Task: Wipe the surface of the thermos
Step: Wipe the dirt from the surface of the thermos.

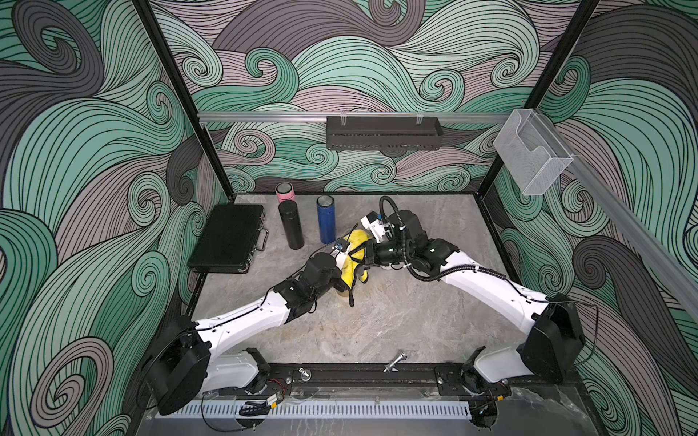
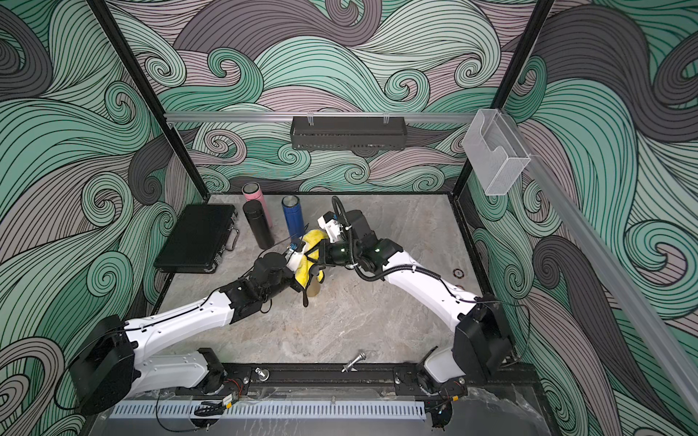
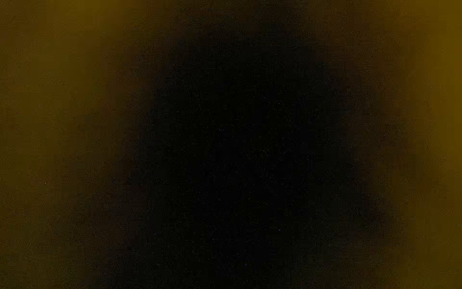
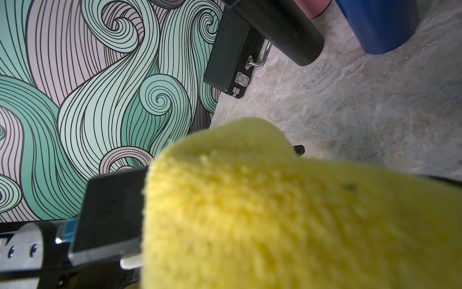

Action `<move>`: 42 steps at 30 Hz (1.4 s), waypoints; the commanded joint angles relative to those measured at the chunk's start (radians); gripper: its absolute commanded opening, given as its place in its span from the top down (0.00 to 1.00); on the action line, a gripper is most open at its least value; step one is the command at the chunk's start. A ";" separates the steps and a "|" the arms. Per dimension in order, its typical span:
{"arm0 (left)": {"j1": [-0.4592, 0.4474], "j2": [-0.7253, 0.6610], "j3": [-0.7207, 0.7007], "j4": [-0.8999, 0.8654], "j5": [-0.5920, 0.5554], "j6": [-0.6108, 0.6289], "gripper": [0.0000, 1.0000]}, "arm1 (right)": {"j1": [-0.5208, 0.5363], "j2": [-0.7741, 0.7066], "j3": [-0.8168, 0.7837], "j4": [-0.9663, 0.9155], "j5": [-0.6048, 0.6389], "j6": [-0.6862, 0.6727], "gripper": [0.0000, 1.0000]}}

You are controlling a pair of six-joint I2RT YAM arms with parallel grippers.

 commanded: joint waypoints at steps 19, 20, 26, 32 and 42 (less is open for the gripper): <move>0.006 -0.195 0.212 -0.302 -0.078 -0.232 1.00 | -0.015 -0.515 -0.205 -0.140 0.194 -0.080 1.00; 0.006 -0.222 0.242 -0.337 -0.084 -0.258 1.00 | -0.016 -0.528 -0.220 -0.151 0.216 -0.082 1.00; 0.018 -0.369 0.351 -0.442 -0.250 -0.490 1.00 | -0.015 -0.596 -0.388 -0.032 0.288 0.016 1.00; 0.034 -0.425 0.335 -0.323 -0.202 -0.618 1.00 | -0.016 -0.552 -0.482 0.146 0.264 0.061 1.00; 0.042 -0.452 0.290 -0.214 -0.131 -0.739 1.00 | -0.022 -0.370 -0.423 0.459 0.155 0.036 1.00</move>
